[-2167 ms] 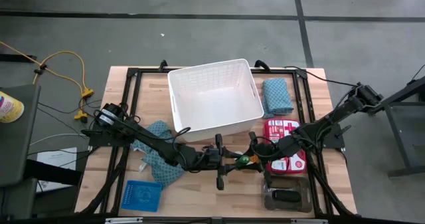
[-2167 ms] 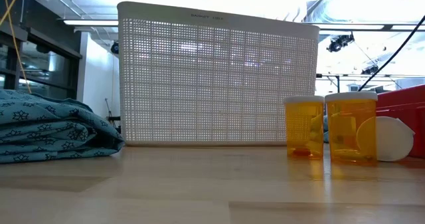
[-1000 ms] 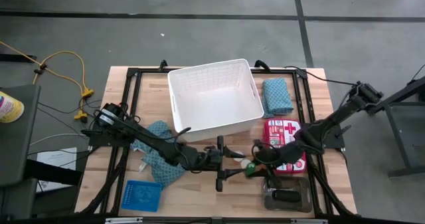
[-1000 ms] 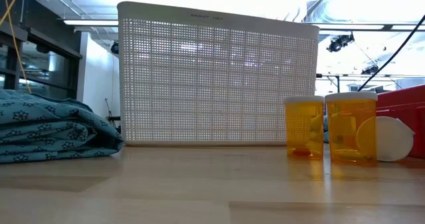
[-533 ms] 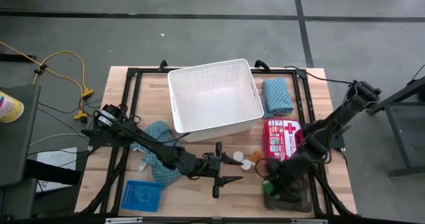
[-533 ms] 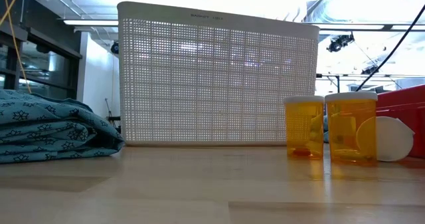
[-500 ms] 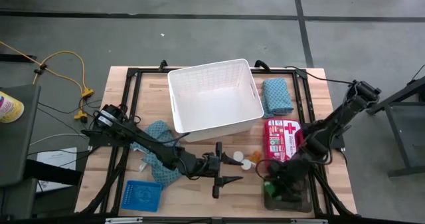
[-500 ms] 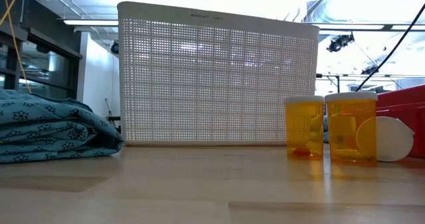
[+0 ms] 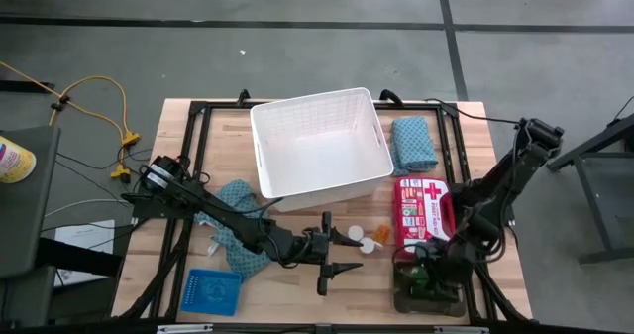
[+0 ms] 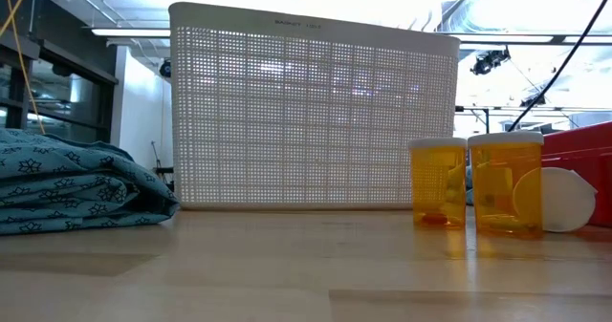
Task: Pick & place medical supplies in basket/bin
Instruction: Put the brown bandage into the black bin
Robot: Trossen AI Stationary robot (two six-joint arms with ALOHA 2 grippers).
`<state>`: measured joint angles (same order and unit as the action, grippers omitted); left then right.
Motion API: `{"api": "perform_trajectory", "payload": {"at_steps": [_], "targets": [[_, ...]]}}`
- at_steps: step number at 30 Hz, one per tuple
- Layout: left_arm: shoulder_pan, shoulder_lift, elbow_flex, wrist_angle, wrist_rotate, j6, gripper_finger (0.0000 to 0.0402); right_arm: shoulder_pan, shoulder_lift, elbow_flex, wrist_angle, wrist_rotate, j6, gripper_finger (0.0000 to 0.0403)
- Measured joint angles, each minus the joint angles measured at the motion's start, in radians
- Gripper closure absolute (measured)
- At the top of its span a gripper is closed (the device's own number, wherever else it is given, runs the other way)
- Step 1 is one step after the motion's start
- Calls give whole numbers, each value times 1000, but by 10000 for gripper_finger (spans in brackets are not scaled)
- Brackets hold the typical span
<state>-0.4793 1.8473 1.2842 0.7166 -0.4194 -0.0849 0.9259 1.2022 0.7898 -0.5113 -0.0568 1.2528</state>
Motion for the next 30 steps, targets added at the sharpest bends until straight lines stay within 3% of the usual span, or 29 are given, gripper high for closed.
{"api": "perform_trajectory", "payload": {"at_steps": [8,22,30], "targets": [[0,0,0,-10,0,-22,199,58,8,0,-54,-5,90,295],[0,0,0,-51,0,-43,199,90,203,0,-70,-76,26,295],[0,0,0,-51,0,-43,199,87,227,2,-62,-91,-1,295]]}}
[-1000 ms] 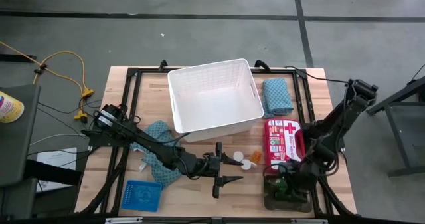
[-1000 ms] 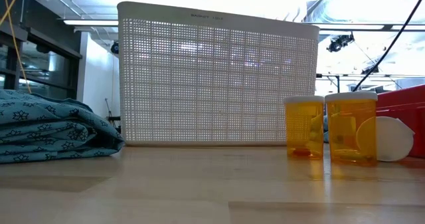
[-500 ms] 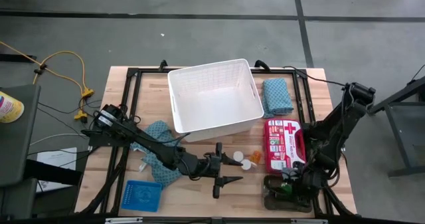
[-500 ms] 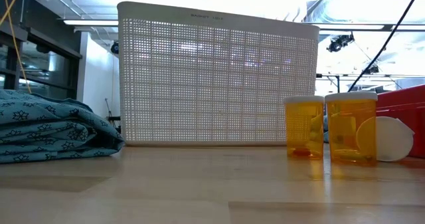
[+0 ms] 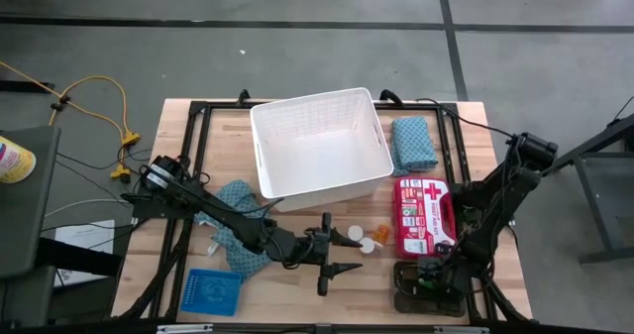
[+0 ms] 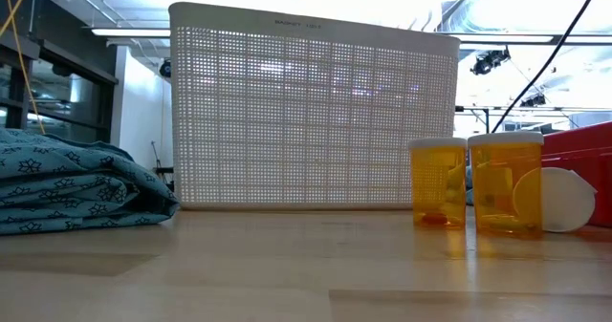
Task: Pick & place medical supplies in basket/bin
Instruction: Put the brown bandage into the black bin, then put the left orange pill bottle into the blue bin
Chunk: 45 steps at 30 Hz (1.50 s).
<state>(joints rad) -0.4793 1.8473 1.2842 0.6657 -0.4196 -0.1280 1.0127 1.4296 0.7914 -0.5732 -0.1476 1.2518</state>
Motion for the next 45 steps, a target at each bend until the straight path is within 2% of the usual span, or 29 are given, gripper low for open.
{"api": "perform_trajectory", "payload": {"at_steps": [6,14,19,22,26,35,40,45], "targets": [[0,0,0,-1,0,-1,199,0,0,0,11,12,6,286],[0,0,0,-1,0,-2,199,0,0,-1,25,17,7,212],[0,0,0,-4,0,-4,199,0,0,-1,60,11,8,188],[0,0,0,-7,0,-4,199,-6,0,-1,82,-23,6,186],[0,0,0,-7,0,-4,199,-35,-3,-2,84,-131,1,189],[0,0,0,-7,0,-3,199,-148,-5,-2,84,-279,-83,191],[0,0,0,-7,1,-3,199,-208,-42,-2,84,-301,-109,192],[0,0,0,-7,0,-3,199,-250,-142,-2,85,-297,-123,192]]}}
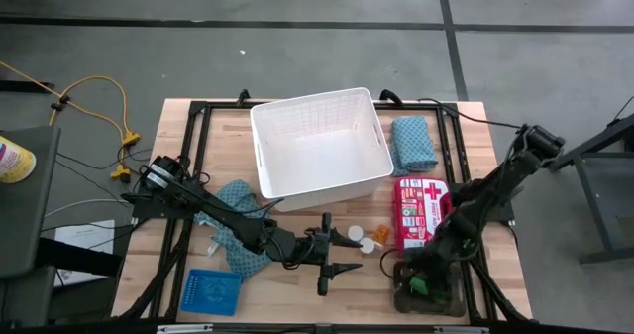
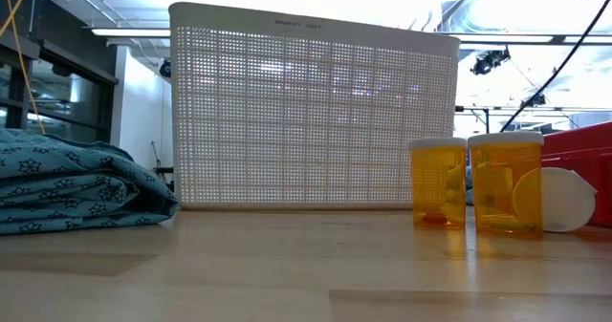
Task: Pick & place medical supplies in basket/bin
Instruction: Put the left orange pill bottle into the blue bin
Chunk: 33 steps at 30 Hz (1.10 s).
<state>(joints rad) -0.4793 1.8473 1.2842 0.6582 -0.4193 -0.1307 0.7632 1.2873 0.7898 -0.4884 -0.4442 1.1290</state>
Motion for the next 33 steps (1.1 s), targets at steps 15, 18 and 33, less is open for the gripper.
{"api": "perform_trajectory", "payload": {"at_steps": [15,18,33], "targets": [[0,0,0,0,0,3,199,-20,-237,0,7,244,-1,192],[0,0,0,0,0,3,199,-19,-235,0,6,243,-1,192],[0,0,0,0,0,3,199,-40,-238,0,6,441,-148,192]]}}
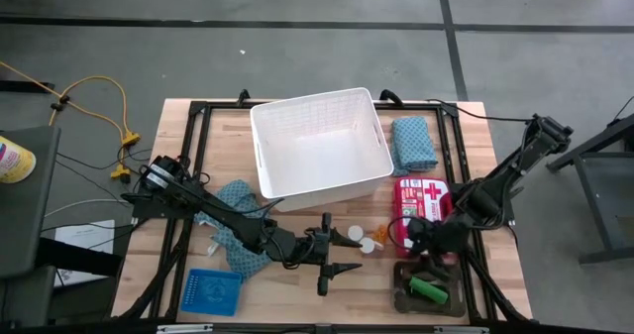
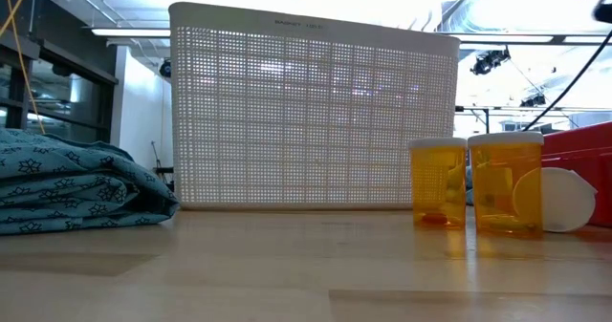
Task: Pick & place medical supplies in basket/bin
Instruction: Put the left orange pill bottle into the blue bin
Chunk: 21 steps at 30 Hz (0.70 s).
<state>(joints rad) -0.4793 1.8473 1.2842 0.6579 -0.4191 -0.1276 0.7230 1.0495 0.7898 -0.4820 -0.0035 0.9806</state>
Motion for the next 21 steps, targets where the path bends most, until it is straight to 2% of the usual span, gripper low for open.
{"api": "perform_trajectory", "payload": {"at_steps": [6,14,21], "targets": [[0,0,0,0,0,0,199,-58,-44,0,31,29,-160,192],[0,0,0,0,0,-1,199,-129,-168,0,101,34,-379,192],[0,0,0,-11,-1,-2,199,-137,-269,0,87,127,-510,192]]}}
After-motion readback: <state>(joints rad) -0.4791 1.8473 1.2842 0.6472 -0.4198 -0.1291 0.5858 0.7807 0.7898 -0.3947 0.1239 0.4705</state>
